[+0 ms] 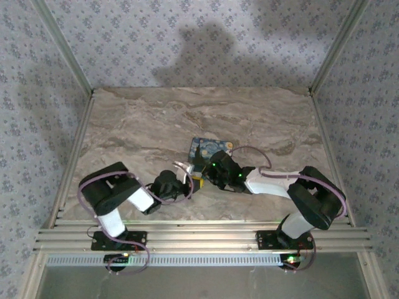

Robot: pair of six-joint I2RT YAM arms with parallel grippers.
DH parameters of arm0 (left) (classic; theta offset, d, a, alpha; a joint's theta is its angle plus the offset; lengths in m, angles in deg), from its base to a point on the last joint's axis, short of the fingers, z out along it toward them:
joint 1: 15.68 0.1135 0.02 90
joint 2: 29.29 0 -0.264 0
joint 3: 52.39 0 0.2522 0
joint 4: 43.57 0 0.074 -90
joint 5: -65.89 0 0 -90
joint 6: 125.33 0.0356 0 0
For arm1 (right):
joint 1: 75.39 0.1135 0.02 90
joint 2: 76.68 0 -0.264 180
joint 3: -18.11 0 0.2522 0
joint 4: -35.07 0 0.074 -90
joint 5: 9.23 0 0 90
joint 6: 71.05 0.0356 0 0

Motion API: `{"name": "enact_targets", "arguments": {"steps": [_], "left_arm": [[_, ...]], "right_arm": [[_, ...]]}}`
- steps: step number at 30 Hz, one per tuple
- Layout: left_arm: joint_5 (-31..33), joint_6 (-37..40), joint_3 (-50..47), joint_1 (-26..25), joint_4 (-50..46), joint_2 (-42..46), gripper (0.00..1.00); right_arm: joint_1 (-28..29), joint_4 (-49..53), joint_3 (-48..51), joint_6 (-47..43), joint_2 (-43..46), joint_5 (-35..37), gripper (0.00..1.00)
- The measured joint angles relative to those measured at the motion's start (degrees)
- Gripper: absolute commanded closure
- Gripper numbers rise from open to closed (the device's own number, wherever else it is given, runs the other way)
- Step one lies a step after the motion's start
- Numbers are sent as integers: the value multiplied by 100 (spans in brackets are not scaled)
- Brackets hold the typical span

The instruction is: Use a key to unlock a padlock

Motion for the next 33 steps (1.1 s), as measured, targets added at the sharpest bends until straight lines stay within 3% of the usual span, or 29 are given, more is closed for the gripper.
{"name": "enact_targets", "arguments": {"steps": [5,8,10,13,15,24,33], "left_arm": [[1300,1178,278,-640,-1113,393,100],[1565,1510,345,-728,-1250,413,100],[1596,1565,345,-750,-1248,420,100],[1700,1545,332,-726,-1248,422,100],[1696,1458,286,-656,-1283,422,100],[1141,942,26,-181,-1217,590,100],[-455,-105,-76,787,-990,669,100]], "right_arm": [[61,308,-57,76,61,79,93],[76,354,-59,170,94,160,77],[114,385,-61,210,105,216,59],[216,448,-70,260,195,142,45],[286,470,-70,273,278,114,42],[334,831,31,251,1263,409,39],[367,525,525,160,1502,811,38]]}}
